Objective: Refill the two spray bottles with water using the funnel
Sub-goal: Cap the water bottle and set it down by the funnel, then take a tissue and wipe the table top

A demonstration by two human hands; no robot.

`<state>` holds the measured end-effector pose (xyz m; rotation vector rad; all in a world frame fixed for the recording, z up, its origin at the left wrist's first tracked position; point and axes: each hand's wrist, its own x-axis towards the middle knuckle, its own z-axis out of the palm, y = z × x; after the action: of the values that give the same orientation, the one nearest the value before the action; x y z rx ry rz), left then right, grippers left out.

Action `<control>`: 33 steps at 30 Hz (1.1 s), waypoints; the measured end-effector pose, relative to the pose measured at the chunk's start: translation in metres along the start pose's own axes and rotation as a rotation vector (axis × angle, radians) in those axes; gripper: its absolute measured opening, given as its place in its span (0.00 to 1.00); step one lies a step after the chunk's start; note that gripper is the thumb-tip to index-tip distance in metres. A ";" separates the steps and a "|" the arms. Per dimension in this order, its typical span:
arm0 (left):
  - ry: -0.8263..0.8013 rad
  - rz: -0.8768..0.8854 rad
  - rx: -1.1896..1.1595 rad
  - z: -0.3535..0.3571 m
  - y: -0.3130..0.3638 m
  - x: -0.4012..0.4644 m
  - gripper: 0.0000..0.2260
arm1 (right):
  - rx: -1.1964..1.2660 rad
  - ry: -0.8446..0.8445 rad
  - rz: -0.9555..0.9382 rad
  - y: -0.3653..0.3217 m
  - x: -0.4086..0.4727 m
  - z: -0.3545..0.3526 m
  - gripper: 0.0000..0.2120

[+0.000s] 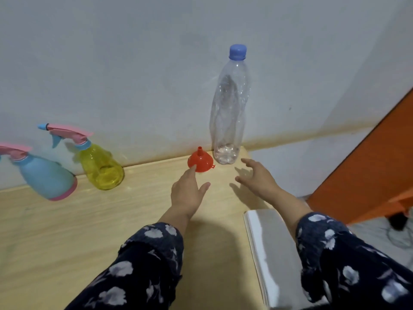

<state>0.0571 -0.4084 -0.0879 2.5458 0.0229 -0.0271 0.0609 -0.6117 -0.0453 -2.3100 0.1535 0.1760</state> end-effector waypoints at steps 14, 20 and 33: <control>-0.250 0.334 0.022 0.047 0.031 -0.154 0.25 | -0.273 0.383 0.138 0.069 -0.198 0.020 0.09; -0.284 0.309 0.029 0.064 0.038 -0.182 0.30 | -0.295 0.331 0.087 0.094 -0.229 0.030 0.11; -0.318 0.299 0.158 0.063 0.062 -0.187 0.27 | 0.202 0.622 0.152 0.094 -0.220 -0.016 0.15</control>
<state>-0.1290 -0.4973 -0.1005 2.6445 -0.5003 -0.3265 -0.1694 -0.6742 -0.0635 -2.0806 0.6299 -0.4690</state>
